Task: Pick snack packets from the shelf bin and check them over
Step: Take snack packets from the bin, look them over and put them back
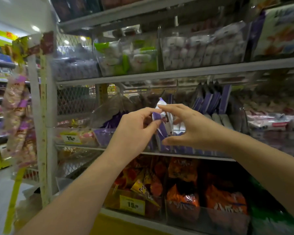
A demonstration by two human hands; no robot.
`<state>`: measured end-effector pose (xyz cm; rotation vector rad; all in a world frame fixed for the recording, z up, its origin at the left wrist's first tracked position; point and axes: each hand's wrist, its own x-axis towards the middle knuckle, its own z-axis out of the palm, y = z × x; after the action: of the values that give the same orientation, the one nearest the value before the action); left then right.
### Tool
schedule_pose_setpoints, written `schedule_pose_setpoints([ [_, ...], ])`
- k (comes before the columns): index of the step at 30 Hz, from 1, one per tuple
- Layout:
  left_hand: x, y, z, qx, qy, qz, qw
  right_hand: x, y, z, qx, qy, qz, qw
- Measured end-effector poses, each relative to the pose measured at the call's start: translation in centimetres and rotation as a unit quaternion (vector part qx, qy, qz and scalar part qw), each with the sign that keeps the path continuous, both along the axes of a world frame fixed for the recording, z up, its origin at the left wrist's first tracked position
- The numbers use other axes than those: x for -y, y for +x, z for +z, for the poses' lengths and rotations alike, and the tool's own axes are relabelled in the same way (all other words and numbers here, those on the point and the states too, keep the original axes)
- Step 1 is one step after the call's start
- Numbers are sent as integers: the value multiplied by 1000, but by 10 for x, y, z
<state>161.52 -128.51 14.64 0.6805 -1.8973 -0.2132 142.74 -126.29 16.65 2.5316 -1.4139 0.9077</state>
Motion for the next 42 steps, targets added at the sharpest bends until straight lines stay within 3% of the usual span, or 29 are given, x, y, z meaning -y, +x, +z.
schedule_pose_setpoints([
  [6, 32, -23, 28, 15, -55, -15, 998, 31, -12, 29, 73, -53, 9, 996],
  [12, 85, -36, 47, 10, 13, -99, 995, 82, -24, 47, 165, -95, 23, 981],
  [18, 139, -44, 48, 63, 49, -87, 993, 140, -34, 51, 106, -100, -51, 988],
  [27, 179, -42, 33, 55, 54, -52, 996, 201, -29, 53, 35, -92, -148, 984],
  [36, 187, -45, 18, 6, 87, -84, 993, 213, -40, 53, -50, -127, -156, 978],
  [42, 186, -45, 17, 6, 91, -79, 993, 196, -55, 65, -76, -51, -111, 990],
])
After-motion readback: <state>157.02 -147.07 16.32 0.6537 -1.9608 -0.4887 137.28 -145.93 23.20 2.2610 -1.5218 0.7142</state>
